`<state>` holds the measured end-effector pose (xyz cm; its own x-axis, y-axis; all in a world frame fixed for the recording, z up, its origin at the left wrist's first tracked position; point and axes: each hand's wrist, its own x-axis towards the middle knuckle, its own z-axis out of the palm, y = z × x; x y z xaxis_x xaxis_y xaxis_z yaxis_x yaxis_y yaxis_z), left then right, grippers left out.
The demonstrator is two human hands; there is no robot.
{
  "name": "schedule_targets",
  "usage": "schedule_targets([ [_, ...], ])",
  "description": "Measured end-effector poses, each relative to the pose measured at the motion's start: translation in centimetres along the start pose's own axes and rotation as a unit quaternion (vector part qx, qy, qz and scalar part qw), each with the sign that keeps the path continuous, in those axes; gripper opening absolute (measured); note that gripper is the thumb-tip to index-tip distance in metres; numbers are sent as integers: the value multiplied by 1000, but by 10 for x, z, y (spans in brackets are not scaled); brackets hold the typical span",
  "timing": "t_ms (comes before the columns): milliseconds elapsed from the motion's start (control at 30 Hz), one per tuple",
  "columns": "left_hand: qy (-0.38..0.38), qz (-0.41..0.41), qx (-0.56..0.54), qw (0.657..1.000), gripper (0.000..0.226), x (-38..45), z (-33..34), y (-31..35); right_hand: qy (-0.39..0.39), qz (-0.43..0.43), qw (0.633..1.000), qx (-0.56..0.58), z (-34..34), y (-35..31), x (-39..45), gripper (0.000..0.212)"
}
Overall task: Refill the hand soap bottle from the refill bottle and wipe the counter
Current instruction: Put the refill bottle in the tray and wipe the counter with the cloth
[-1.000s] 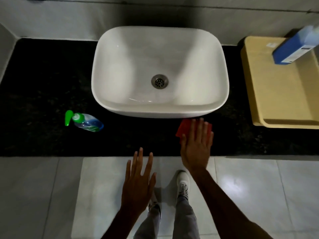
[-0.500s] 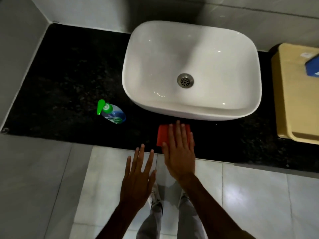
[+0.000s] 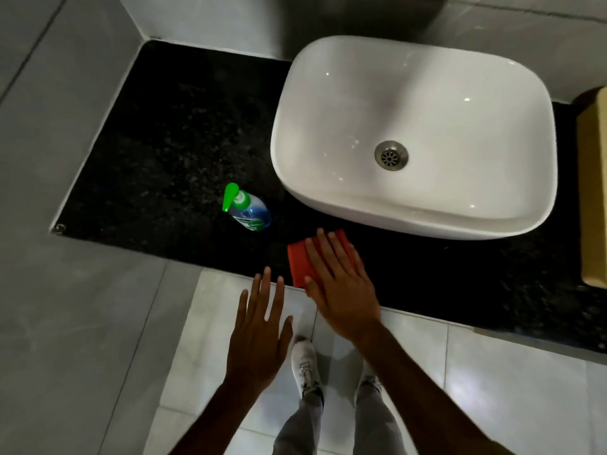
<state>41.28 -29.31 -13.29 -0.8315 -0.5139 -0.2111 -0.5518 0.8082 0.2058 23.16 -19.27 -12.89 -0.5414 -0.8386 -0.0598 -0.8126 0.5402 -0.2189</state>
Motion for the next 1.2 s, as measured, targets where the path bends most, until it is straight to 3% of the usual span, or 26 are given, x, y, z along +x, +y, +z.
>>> schedule_targets([
  [100, -5, -14, 8, 1000, 71, 2, -5, -7, -13, -21, 1000, -12, -3, 20, -17, 71],
  [233, -8, -19, 19, 1000, 71, -2, -1, -16, 32, 131, 991, 5, 2, -26, 22, 68],
  [267, -5, -21, 22, 1000, 71, -3, 0, -18, 30, 129, 991, 14, 2, -39, 31, 68],
  [400, -3, -15, 20, 1000, 72, -6, 3, -23, -22, -78, 997, -14, 3, -22, 19, 68],
  [467, -5, -22, 14, 1000, 72, -6, 0, -21, -38, -113, 992, -29, -5, 10, -1, 68],
  [633, 4, -25, -19, 999, 72, -5, -1, -3, 27, 106, 994, -3, -12, 11, 8, 68],
  [733, 12, -20, -16, 1000, 74, -2, -2, 17, 4, 43, 999, -19, -11, 16, -2, 68],
  [833, 3, 1, -40, 999, 73, -3, -3, 41, -26, -25, 999, -40, -18, 70, -62, 69],
  [1000, -24, 86, -57, 994, 71, -1, 4, 92, 35, 229, 972, -31, -46, 148, -85, 65],
  [1067, -37, 105, -49, 993, 70, 0, 10, 111, 63, 278, 958, -29, -45, 147, -69, 65],
  [1200, -61, 114, -22, 991, 72, 3, 20, 146, 22, 157, 986, -49, -37, 168, -111, 66],
])
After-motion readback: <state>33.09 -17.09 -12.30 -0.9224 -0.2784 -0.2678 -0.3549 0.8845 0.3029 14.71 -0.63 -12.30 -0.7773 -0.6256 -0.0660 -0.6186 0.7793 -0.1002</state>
